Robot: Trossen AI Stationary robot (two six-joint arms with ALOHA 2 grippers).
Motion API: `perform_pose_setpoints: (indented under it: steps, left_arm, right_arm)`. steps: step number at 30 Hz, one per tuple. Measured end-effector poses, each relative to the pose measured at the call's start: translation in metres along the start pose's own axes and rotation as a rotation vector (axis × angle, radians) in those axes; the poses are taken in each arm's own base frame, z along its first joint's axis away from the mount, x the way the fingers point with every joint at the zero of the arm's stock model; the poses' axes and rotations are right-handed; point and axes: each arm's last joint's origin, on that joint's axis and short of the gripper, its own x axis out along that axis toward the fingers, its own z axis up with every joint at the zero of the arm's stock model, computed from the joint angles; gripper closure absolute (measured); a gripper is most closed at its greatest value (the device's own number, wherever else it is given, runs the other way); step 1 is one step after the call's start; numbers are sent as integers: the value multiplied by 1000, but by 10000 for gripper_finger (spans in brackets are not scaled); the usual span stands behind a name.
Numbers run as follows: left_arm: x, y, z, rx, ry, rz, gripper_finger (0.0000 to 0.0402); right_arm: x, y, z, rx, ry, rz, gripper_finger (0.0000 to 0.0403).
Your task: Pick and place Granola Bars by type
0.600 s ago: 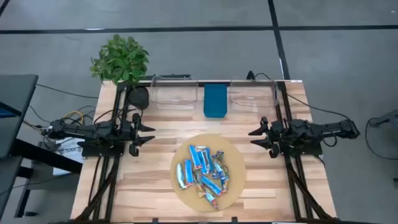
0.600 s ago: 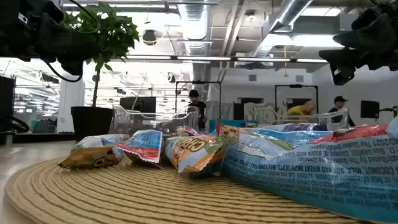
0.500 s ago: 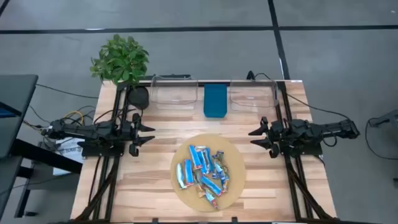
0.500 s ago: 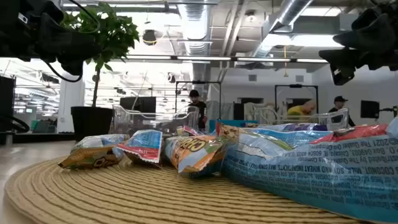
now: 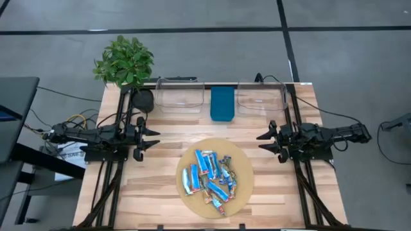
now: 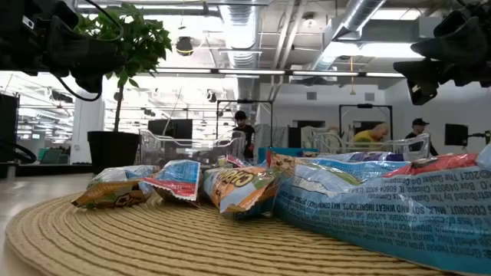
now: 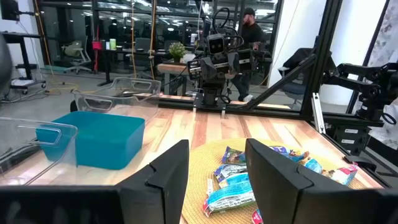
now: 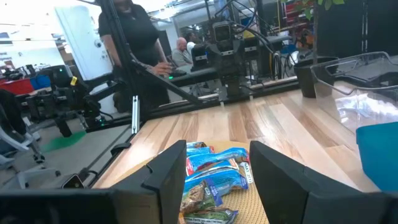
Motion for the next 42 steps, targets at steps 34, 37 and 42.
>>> perform_pose_setpoints:
  steps: [34,37,42]
  left_arm:
    - [0,0,0,0,-1,0,251]
    - [0,0,0,0,0,0,251]
    - [0,0,0,-30,0,0,251]
  right_arm:
    - [0,0,0,0,0,0,234]
    - [0,0,0,0,0,0,234]
    - [0,0,0,0,0,0,234]
